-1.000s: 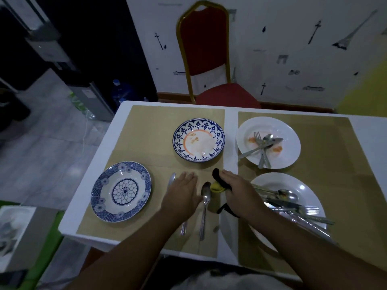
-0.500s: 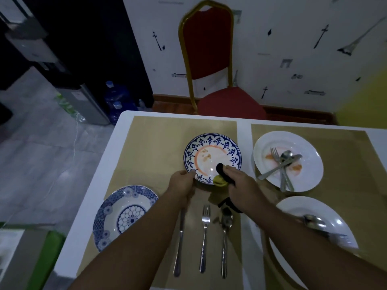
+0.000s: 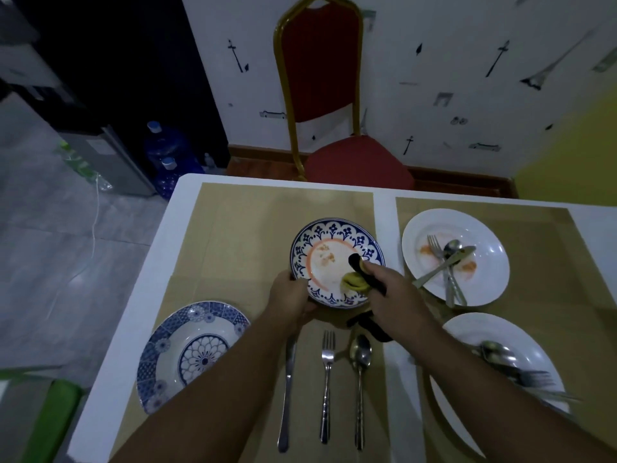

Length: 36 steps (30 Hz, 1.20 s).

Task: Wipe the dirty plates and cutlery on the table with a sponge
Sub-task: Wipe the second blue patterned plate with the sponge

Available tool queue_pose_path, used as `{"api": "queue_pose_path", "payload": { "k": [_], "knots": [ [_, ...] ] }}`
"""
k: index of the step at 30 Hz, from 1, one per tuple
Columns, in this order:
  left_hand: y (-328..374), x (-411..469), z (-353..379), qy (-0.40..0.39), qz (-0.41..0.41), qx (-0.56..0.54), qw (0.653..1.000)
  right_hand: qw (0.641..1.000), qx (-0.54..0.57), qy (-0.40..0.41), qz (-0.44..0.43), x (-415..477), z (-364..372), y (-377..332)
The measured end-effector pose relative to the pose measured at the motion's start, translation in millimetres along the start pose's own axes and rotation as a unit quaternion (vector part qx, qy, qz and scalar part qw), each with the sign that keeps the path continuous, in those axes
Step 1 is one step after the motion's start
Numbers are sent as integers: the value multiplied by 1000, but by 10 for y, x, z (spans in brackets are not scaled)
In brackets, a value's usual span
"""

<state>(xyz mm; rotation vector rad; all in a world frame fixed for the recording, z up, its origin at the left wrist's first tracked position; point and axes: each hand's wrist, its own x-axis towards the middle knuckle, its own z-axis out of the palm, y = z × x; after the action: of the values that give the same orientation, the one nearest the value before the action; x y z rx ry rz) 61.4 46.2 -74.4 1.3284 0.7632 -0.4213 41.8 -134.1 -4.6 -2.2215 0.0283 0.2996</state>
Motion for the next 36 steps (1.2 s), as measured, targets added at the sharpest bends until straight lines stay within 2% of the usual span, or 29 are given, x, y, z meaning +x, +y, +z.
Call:
{"api": "queue_pose_path", "payload": {
  "k": [4, 8, 11, 14, 17, 20, 22, 26, 29, 36],
  "knots": [
    [-83, -442, -11, 17, 26, 20, 999, 999, -29, -6, -37, -111, -233, -89],
    [-306, -917, 84, 40, 42, -32, 998, 988, -130, -64, -57, -271, -348, -15],
    [-469, -1219, 189, 50, 67, -65, 994, 982, -168, -59, -60, -408, -341, 77],
    [-569, -1499, 273, 27, 83, -75, 993, 990, -120, -41, -68, -555, -257, 140],
    [-641, -1676, 266, -7, 114, -35, 993, 991, -96, -14, -91, -596, -181, 230],
    [-634, -1739, 181, -57, 139, -2, 989, 984, -116, -11, -136, -620, -198, 160],
    [-595, -1739, 101, -75, 147, 6, 986, 975, -127, -40, -176, -667, -178, 71],
    [-515, -1679, -69, -91, 157, 21, 983, 939, -166, -164, -252, -805, 39, -40],
    [-538, -1640, -179, -80, 129, 0, 988, 912, -189, -219, -290, -931, 140, -33],
    [-569, -1591, -348, -80, 102, -15, 991, 895, -201, -286, -276, -1142, 45, 76]
  ]
}}
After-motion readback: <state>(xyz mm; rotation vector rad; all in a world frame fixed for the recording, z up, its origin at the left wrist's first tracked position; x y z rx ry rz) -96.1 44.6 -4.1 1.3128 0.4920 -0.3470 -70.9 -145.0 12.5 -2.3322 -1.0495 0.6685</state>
